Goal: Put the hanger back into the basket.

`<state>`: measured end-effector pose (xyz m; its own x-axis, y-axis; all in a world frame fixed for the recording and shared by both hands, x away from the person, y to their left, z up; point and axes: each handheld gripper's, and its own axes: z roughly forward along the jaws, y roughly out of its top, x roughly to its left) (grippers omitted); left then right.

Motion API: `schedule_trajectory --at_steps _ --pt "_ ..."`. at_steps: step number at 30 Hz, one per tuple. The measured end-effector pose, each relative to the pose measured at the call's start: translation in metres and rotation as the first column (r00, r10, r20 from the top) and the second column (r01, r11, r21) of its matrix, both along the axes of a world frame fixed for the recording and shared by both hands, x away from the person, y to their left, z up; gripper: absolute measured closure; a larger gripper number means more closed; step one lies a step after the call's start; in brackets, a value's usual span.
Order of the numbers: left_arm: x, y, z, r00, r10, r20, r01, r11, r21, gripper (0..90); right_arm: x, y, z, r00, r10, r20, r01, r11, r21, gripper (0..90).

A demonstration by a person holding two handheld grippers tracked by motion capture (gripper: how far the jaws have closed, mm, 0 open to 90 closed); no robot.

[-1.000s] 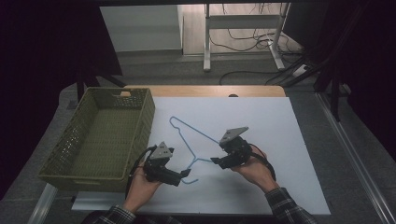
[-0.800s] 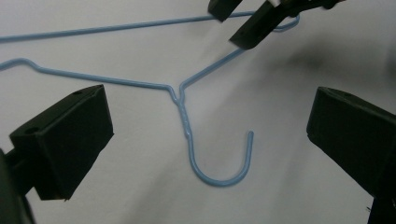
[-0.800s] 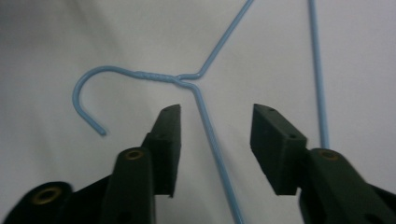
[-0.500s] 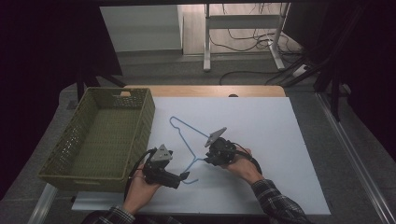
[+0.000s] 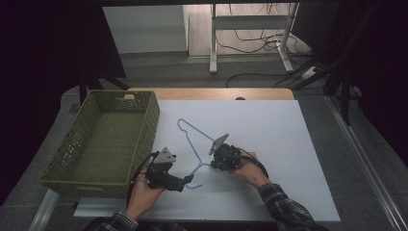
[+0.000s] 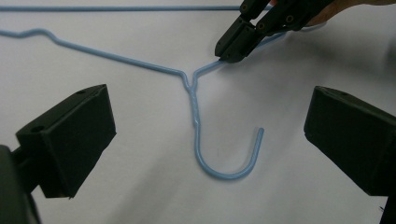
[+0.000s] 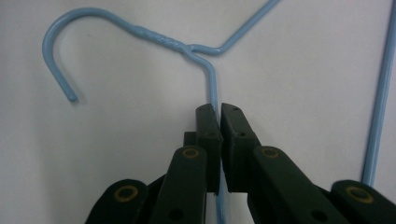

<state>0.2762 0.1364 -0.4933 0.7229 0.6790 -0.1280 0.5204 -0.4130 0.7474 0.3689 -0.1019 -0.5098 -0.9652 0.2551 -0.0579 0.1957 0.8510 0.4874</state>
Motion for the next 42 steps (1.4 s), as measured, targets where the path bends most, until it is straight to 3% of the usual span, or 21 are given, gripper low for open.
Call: schedule_trajectory --at_steps 3,9,14,17,20,22,25,27,30,33,40,41,42 --pt "0.001 0.000 0.000 1.0000 -0.003 -0.008 0.003 1.0000 0.008 2.5 -0.002 0.000 0.003 0.9998 0.010 0.018 -0.010 1.000 0.008 86.2" --pt "0.003 0.004 0.000 0.9994 0.010 -0.034 -0.011 0.9998 -0.019 3.1 -0.003 -0.003 0.014 0.9997 0.003 0.025 -0.004 0.998 0.055 86.4" --pt "0.001 0.009 0.005 0.9986 0.052 -0.011 -0.052 0.9980 -0.035 5.9 -0.004 -0.005 0.016 0.9996 0.004 0.029 -0.006 0.998 0.058 86.4" --pt "-0.006 0.012 0.011 0.9947 0.102 0.013 -0.102 0.9944 -0.028 27.8 -0.004 -0.005 0.017 0.9995 0.006 0.030 -0.008 0.998 0.061 86.4" --pt "-0.013 0.013 0.012 0.9883 0.152 0.012 -0.152 0.9882 0.020 59.6 -0.004 -0.006 0.019 0.9995 0.006 0.032 -0.008 0.998 0.065 86.4" --pt "-0.016 0.010 0.008 0.9869 0.161 -0.014 -0.159 0.9850 0.067 74.4 -0.004 -0.007 0.020 0.9994 0.005 0.033 -0.007 0.998 0.069 86.3" --pt "-0.015 0.003 -0.002 0.9870 0.143 -0.073 -0.134 0.9839 0.119 83.6 -0.004 -0.007 0.022 0.9994 0.004 0.034 -0.007 0.997 0.073 86.3" --pt "-0.015 -0.004 -0.007 0.9883 0.124 -0.089 -0.110 0.9831 0.147 87.2 -0.005 -0.008 0.023 0.9993 0.004 0.036 -0.007 0.997 0.076 86.3" --pt "-0.015 -0.009 -0.009 0.9908 0.096 -0.095 -0.081 0.9855 0.149 88.5 -0.005 -0.008 0.024 0.9993 0.004 0.036 -0.007 0.997 0.081 86.3" --pt "-0.013 -0.010 -0.009 0.9936 0.038 -0.107 -0.030 0.9966 0.077 87.8 -0.005 -0.009 0.024 0.9995 0.006 0.032 -0.008 0.996 0.085 86.3" --pt "-0.010 -0.008 -0.010 0.9922 0.027 -0.121 -0.021 0.9984 0.053 84.5 -0.004 -0.010 0.022 0.9998 -0.006 0.018 0.005 0.996 0.093 84.5" --pt "-0.009 -0.008 -0.009 0.9927 0.026 -0.118 -0.021 0.9989 0.041 83.9 -0.005 -0.011 0.025 0.9994 -0.029 0.017 0.027 0.994 0.104 74.7" --pt "-0.009 -0.008 -0.009 0.9927 0.026 -0.118 -0.021 0.9989 0.041 83.4 -0.005 -0.011 0.025 0.9994 -0.029 0.017 0.027 0.994 0.104 74.7"
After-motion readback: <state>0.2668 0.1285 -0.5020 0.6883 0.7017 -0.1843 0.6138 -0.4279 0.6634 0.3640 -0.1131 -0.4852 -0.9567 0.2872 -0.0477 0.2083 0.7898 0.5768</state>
